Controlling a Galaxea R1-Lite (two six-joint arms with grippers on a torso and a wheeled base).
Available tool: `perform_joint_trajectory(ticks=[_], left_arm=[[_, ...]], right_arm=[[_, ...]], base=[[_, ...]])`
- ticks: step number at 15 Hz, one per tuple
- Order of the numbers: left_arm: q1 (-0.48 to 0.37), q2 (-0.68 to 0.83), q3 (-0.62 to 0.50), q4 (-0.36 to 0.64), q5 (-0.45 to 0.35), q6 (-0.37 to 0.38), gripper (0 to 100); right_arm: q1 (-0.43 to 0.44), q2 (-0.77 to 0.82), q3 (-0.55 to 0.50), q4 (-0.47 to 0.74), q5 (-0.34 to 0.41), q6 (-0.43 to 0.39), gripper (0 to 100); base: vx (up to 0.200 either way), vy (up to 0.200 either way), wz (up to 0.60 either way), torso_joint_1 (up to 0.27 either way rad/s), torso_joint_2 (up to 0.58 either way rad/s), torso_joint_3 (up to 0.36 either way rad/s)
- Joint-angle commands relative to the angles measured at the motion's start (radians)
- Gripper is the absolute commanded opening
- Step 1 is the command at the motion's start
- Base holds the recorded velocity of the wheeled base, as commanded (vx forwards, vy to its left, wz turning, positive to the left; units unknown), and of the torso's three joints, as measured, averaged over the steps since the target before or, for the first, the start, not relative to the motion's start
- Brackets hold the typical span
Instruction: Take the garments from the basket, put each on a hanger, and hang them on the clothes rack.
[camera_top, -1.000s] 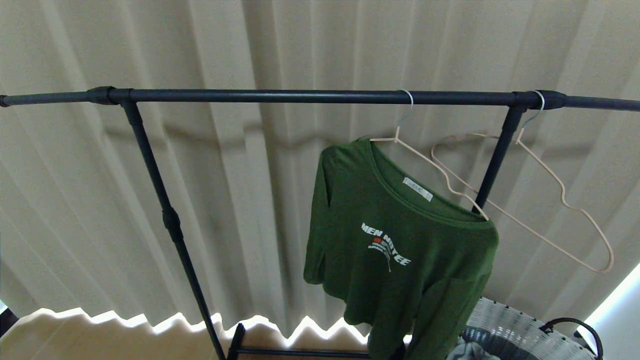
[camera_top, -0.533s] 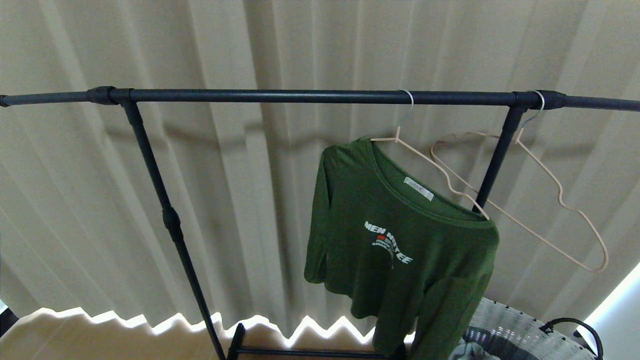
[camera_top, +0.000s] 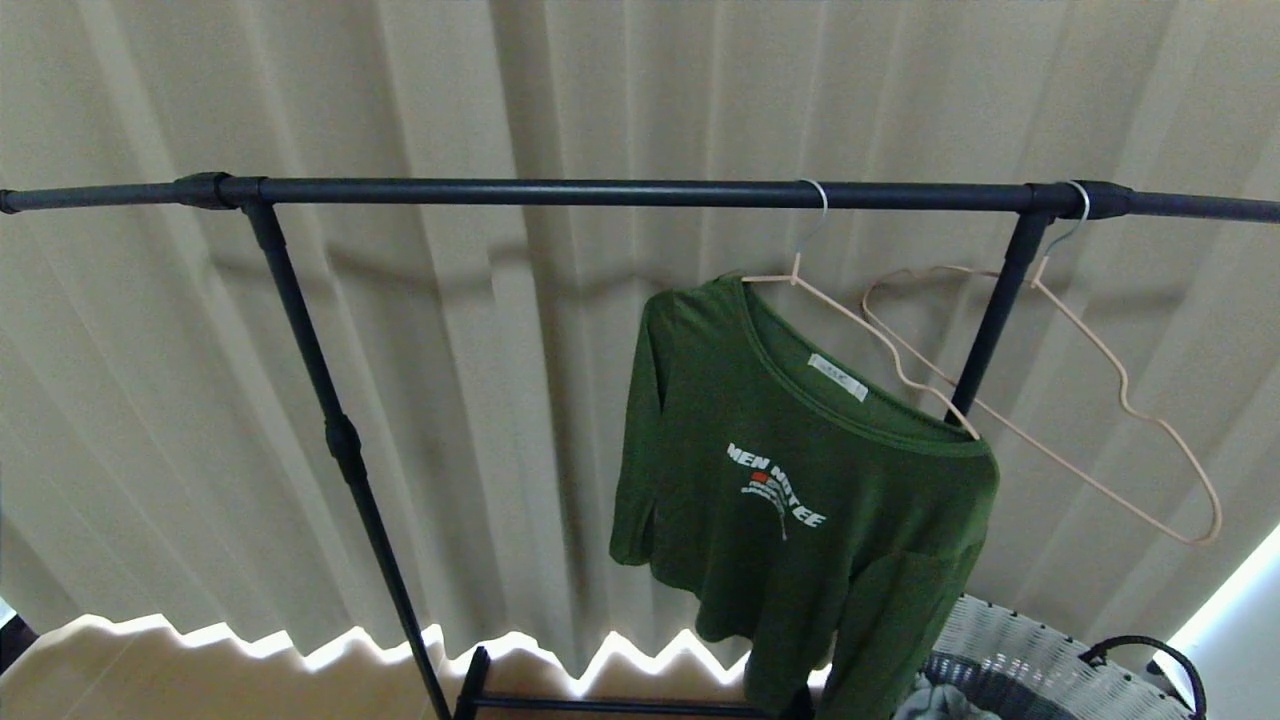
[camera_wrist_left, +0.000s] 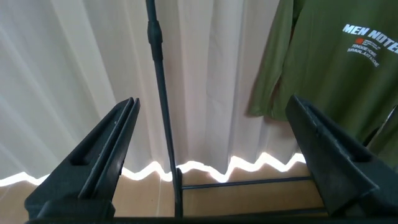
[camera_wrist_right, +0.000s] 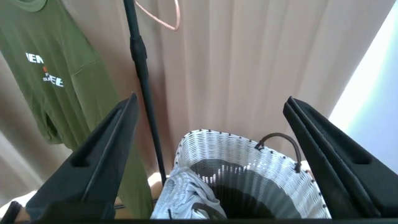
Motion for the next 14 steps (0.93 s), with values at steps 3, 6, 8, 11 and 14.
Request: perform_joint_trajectory(ticks=[3,6,8,11,14], left_arm=[[0.0,0.0,0.0,-0.001,0.003,-0.007,100],[0.0,0.0,0.0,0.001,0.007,0.003,100],[0.0,0.0,-0.001,0.001,0.012,0.001,100],[0.0,0.0,0.0,0.001,0.011,-0.002,100],[0.0,0.0,-0.001,0.001,0.011,-0.005,100]], right_arm=[[0.0,0.0,0.001,-0.002,0.007,0.026,100],[0.0,0.0,0.001,-0.003,0.016,0.029,100],[0.0,0.0,0.001,-0.003,0.019,0.024,100],[0.0,0.0,0.001,-0.003,0.019,0.027,100],[0.0,0.0,0.001,-0.003,0.022,0.027,100]], base=[[0.0,0.0,0.0,0.0,0.0,0.0],[0.0,0.0,0.0,0.0,0.0,0.0],[-0.1,0.0,0.0,0.001,0.0,0.006],[-0.2,0.0,0.0,0.014,0.0,0.002],[-0.2,0.0,0.0,-0.002,0.0,-0.001]])
